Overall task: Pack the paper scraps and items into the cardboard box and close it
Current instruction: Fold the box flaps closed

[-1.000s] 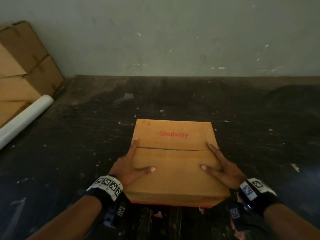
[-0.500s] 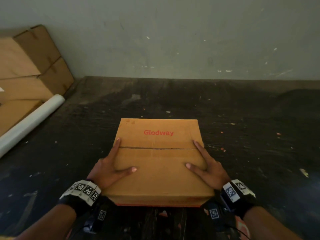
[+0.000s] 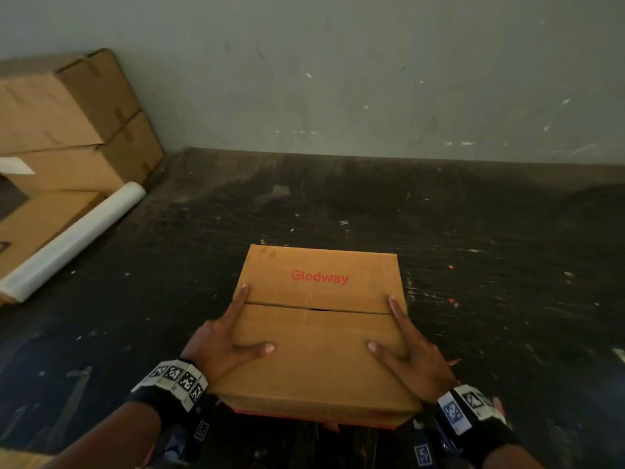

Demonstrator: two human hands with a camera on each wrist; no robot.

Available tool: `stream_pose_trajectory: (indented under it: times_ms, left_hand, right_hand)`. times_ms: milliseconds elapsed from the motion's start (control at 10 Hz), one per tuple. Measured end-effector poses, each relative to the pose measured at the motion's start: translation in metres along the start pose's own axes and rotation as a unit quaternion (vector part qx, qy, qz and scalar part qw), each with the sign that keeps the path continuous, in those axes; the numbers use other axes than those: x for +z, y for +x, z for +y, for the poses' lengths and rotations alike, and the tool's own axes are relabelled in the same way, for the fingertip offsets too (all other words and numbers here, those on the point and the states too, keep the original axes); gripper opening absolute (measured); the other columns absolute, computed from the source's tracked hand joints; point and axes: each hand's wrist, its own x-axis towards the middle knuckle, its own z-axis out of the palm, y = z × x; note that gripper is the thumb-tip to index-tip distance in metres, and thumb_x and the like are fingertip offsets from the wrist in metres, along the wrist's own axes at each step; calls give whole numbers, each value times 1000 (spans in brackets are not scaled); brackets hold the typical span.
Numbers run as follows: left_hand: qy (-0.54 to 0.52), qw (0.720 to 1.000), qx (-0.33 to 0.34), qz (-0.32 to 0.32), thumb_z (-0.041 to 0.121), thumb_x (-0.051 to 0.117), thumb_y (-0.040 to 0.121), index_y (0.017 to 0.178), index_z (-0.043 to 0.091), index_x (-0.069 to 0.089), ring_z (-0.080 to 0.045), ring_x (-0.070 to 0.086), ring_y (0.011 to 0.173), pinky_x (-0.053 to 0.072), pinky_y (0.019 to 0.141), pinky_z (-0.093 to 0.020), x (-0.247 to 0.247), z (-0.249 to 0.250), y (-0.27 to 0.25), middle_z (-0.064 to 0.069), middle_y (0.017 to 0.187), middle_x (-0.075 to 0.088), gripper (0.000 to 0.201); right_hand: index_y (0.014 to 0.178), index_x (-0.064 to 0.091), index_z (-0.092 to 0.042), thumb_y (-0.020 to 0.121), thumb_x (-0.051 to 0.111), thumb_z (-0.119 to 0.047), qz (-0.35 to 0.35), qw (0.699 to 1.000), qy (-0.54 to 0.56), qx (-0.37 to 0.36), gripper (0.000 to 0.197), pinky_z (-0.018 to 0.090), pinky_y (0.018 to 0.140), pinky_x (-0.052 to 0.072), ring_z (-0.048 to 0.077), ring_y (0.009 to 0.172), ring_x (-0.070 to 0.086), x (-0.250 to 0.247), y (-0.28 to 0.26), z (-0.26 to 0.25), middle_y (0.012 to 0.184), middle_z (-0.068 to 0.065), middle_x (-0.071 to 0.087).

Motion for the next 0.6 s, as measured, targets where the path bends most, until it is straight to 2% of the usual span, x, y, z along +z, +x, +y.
stream_pose_trajectory:
  times_ms: [200, 300, 400, 500, 600]
  left_hand:
    - [-10, 1000, 1, 14, 86, 63, 65, 130, 69, -39, -29, 55, 129, 41, 112, -54, 4, -3, 0, -9, 159, 37, 122]
    - [-28, 999, 3, 33, 89, 61, 63, 129, 74, -33, -31, 55, 129, 40, 111, -57, 5, -5, 2, -8, 159, 38, 116]
    - [-49, 998, 11, 26, 90, 60, 63, 130, 76, -29, -33, 53, 131, 40, 110, -59, 2, -6, 1, -7, 161, 34, 112]
    - [-91, 995, 32, 32, 90, 64, 60, 131, 76, -28, -36, 50, 134, 39, 110, -63, -5, -7, -5, -7, 164, 28, 116]
    - [-187, 975, 31, 117, 88, 59, 64, 138, 76, -17, -34, 43, 140, 32, 113, -63, -14, -26, -11, -2, 163, 31, 107]
  right_hand:
    - [134, -15, -76, 76, 57, -78, 13, 1000, 2, 6, 93, 52, 116, 29, 32, 141, 37, 1, -3, -1, 163, -4, 24]
    - [134, -16, -76, 78, 56, -78, 10, 1000, 1, 5, 91, 53, 117, 27, 31, 142, 37, -1, -3, -2, 163, -5, 22]
    - [134, -18, -75, 79, 52, -79, -9, 1000, -19, 9, 90, 54, 118, 25, 29, 143, 35, -5, -5, -6, 164, -4, 19]
    - [133, -24, -72, 81, 50, -78, -10, 1000, -8, -6, 91, 53, 118, 26, 29, 143, 34, -17, -13, -12, 165, -6, 13]
    - [135, -20, -73, 85, 43, -77, 37, 998, 57, -6, 80, 57, 118, 21, 22, 145, 27, -35, -29, -7, 161, -20, 1]
